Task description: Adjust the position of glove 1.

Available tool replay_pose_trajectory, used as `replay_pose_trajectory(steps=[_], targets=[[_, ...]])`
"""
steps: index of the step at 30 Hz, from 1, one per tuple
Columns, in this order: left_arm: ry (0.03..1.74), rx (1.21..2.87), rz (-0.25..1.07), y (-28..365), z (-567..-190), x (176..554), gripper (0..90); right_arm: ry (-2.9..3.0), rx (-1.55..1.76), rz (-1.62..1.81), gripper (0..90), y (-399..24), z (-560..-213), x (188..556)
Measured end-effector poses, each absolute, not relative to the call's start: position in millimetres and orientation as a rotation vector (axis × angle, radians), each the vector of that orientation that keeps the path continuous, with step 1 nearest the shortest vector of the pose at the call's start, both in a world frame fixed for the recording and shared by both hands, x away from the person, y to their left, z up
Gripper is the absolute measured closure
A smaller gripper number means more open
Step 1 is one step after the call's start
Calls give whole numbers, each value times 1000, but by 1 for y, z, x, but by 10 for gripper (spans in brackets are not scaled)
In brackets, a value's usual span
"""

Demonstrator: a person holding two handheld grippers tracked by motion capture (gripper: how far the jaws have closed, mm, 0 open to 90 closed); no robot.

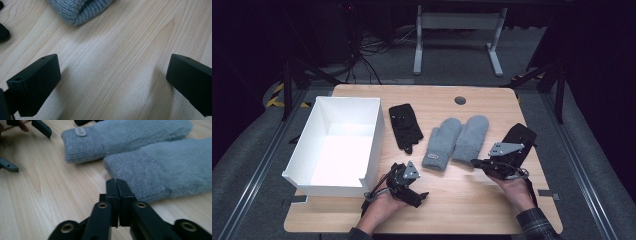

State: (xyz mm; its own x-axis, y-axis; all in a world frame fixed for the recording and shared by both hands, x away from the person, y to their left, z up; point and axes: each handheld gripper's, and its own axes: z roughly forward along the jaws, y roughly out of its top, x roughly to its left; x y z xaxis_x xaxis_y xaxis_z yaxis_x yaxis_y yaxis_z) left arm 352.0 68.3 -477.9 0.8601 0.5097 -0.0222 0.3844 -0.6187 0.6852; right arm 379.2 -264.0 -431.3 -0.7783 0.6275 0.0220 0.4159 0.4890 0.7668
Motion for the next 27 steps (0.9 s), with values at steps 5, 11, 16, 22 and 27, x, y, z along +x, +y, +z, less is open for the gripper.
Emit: replay_pose_trajectory(steps=[5, 11, 16, 22, 27], targets=[[650, 2309, 227, 68, -478, 352, 0, 2461, 900, 1201, 900, -262, -427, 400], [647, 2305, 225, 68, -478, 352, 3, 2464, 904, 1185, 900, -263, -429, 422], [644, 2305, 225, 68, -478, 352, 4, 2467, 909, 1157, 900, -263, -436, 435], [644, 2307, 233, 69, -478, 352, 10, 2495, 925, 1109, 900, -262, -446, 439], [644, 2306, 231, 69, -478, 352, 12, 2504, 911, 1084, 900, -261, -446, 435]])
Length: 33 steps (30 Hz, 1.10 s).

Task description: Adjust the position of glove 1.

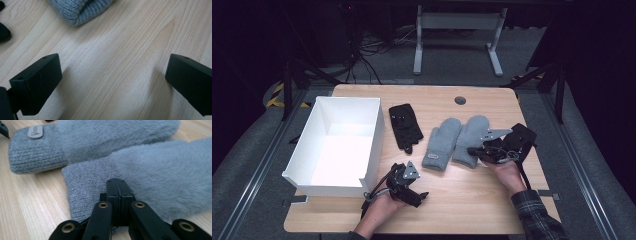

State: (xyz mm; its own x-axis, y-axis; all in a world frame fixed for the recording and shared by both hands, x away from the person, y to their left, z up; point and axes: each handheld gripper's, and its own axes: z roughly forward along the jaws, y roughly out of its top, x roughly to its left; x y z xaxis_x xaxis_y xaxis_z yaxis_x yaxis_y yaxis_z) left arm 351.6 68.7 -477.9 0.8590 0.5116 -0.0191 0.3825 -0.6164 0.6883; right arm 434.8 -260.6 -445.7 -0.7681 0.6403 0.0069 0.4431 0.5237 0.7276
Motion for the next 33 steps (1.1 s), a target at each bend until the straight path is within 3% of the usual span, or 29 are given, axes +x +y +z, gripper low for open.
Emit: replay_pose_trajectory(steps=[33], targets=[[649, 2305, 234, 69, -478, 351, 14, 2653, 757, 1116, 900, -243, -443, 381]])
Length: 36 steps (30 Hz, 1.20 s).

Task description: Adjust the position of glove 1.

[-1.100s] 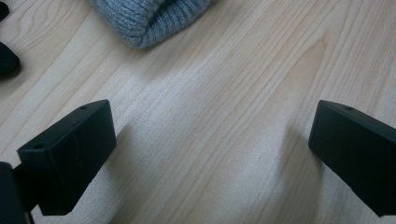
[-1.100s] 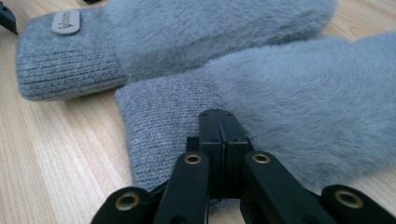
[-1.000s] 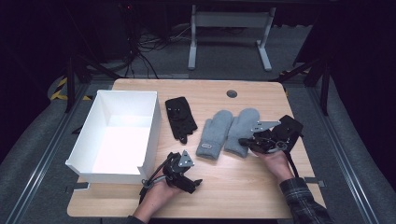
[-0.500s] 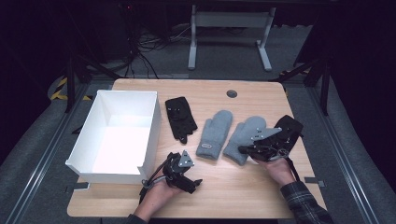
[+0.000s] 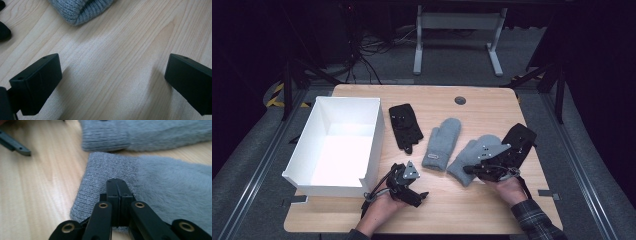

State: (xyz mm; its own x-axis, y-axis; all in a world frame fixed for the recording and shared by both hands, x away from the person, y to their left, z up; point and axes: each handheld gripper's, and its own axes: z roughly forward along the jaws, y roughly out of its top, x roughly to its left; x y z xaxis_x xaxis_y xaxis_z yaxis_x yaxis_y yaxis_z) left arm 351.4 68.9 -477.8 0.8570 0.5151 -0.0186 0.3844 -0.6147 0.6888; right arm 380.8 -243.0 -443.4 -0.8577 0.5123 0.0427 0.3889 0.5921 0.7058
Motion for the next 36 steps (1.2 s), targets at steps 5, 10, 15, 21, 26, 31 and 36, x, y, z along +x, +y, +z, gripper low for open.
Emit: replay_pose_trajectory(steps=[5, 10, 15, 21, 26, 31, 36], targets=[[648, 2305, 233, 69, -478, 351, 14, 2678, 719, 1128, 900, -236, -444, 372], [649, 2304, 233, 69, -478, 351, 14, 2701, 692, 1135, 900, -230, -444, 365], [649, 2305, 233, 69, -478, 351, 14, 2727, 644, 1140, 900, -221, -444, 357], [649, 2304, 233, 69, -478, 351, 14, 2702, 625, 1182, 900, -221, -436, 353], [650, 2304, 233, 69, -478, 351, 14, 2611, 692, 1184, 900, -242, -426, 361], [650, 2304, 232, 69, -478, 351, 14, 2522, 803, 1140, 900, -270, -423, 377], [649, 2304, 233, 69, -478, 351, 14, 2477, 893, 1079, 900, -287, -428, 391]])
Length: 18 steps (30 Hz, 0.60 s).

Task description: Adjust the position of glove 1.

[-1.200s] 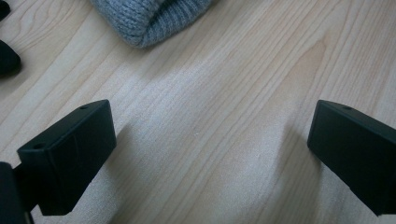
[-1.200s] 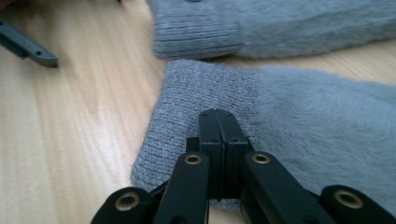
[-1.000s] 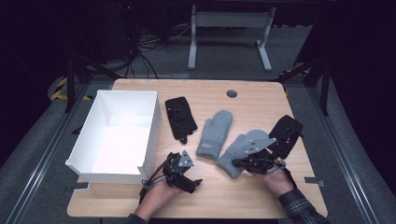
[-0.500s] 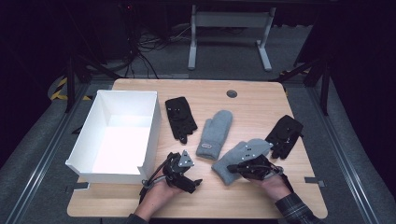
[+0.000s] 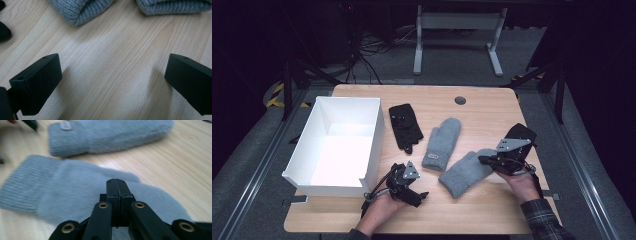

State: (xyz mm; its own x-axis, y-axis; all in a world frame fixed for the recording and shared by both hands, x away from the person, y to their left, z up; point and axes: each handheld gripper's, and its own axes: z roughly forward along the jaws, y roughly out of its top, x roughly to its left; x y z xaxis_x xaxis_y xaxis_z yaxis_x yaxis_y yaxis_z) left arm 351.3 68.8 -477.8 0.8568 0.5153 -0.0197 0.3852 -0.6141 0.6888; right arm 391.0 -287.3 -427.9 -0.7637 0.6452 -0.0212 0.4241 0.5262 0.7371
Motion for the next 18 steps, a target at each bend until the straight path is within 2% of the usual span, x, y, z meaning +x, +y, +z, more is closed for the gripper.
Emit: replay_pose_trajectory(steps=[5, 18], targets=[[649, 2306, 234, 69, -478, 351, 13, 2512, 922, 1021, 900, -285, -440, 397], [648, 2307, 230, 69, -478, 351, 7, 2578, 834, 1035, 900, -261, -443, 387]])
